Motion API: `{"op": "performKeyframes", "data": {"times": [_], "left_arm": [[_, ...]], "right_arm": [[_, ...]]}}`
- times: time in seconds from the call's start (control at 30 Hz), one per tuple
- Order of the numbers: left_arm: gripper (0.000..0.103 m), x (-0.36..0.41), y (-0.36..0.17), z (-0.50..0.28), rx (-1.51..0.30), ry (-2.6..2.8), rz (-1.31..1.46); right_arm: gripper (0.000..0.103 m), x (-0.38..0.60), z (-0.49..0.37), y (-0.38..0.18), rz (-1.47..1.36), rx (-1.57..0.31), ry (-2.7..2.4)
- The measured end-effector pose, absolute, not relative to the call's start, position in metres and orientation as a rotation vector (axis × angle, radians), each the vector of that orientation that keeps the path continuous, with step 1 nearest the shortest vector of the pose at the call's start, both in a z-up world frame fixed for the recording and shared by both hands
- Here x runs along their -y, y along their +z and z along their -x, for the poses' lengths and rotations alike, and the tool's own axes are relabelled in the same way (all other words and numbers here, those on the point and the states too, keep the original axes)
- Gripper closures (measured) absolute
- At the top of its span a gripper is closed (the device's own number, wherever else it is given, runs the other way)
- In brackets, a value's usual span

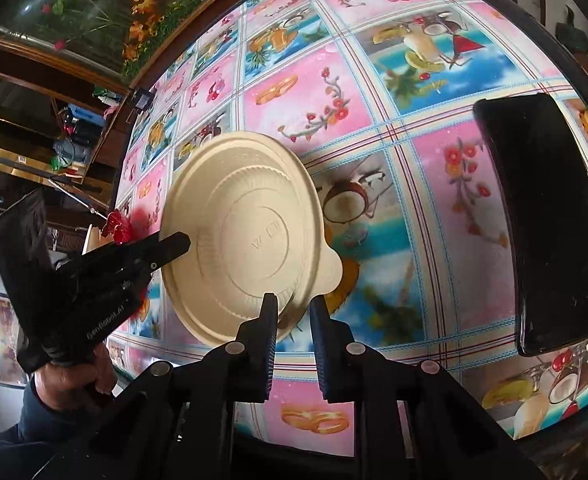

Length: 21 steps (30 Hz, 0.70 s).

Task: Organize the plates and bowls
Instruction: 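Carry the beige paper bowl toward the plate stack with the left tool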

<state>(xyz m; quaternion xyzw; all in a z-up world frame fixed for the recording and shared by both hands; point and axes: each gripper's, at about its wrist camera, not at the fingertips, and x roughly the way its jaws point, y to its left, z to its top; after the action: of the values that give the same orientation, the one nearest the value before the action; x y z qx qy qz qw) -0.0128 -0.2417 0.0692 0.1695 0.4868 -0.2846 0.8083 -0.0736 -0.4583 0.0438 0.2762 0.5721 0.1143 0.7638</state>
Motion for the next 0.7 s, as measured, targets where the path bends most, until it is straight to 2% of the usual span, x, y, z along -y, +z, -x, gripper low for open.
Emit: {"op": "performKeyframes", "data": {"times": [0.3,0.7], "left_arm": [[0.086,0.232,0.099,0.026,-0.933,-0.555,-0.407],[0.086,0.204,0.121,0.034,-0.879,-0.476,-0.386]], "right_arm": [[0.085,0.452,0.068,0.066,-0.573,-1.217,0.299],[0.085,0.427,0.060,0.088,-0.515,-1.188,0.373]]}}
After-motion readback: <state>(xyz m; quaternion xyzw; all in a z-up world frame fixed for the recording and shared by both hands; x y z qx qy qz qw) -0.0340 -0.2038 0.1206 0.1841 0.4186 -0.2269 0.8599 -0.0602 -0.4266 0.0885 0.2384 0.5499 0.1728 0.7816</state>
